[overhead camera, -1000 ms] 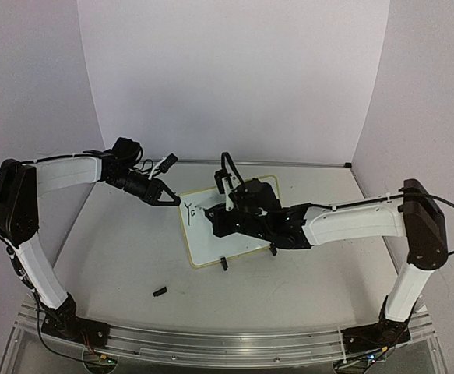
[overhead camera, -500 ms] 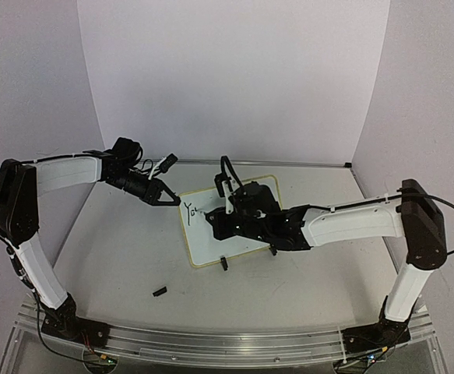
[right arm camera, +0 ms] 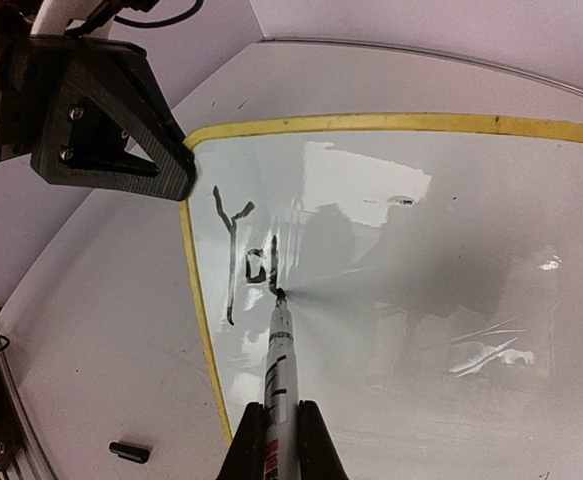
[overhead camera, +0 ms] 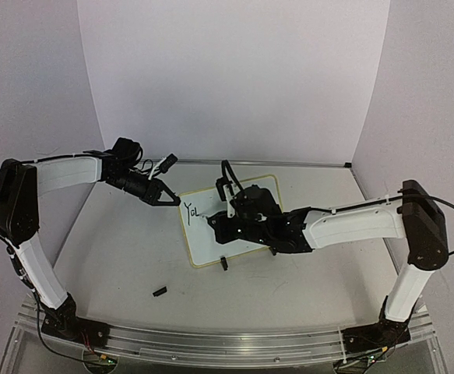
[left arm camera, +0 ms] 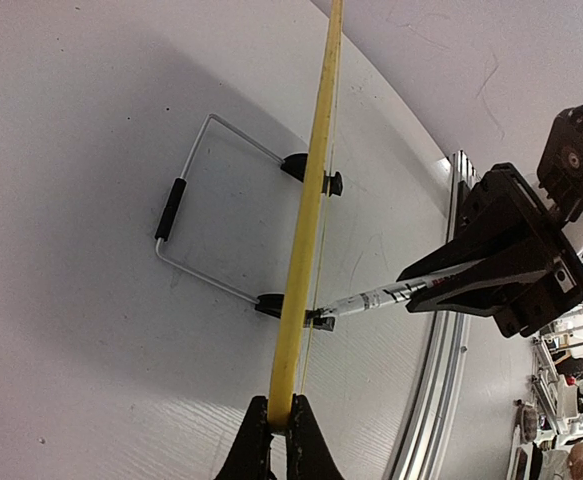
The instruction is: Write a sentence on the whiteboard
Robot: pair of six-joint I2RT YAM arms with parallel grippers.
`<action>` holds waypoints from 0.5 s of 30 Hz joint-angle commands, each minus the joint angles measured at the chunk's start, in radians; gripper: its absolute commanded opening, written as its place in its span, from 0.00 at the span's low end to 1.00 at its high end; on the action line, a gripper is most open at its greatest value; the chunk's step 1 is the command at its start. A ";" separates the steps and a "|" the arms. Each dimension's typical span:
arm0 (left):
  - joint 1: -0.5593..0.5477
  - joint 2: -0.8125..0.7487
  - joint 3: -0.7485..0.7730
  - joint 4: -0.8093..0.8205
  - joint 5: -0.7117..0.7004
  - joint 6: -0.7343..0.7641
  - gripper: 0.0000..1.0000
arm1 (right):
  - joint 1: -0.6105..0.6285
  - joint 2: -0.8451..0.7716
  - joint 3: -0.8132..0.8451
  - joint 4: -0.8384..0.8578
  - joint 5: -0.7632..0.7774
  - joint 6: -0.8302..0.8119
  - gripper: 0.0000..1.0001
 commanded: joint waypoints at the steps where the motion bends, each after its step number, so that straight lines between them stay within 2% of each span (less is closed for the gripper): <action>1: -0.009 0.008 0.043 -0.018 -0.011 0.041 0.00 | -0.008 -0.041 0.011 -0.027 0.084 -0.013 0.00; 15: -0.009 0.011 0.045 -0.020 -0.013 0.045 0.00 | -0.008 -0.022 0.046 0.009 0.113 -0.041 0.00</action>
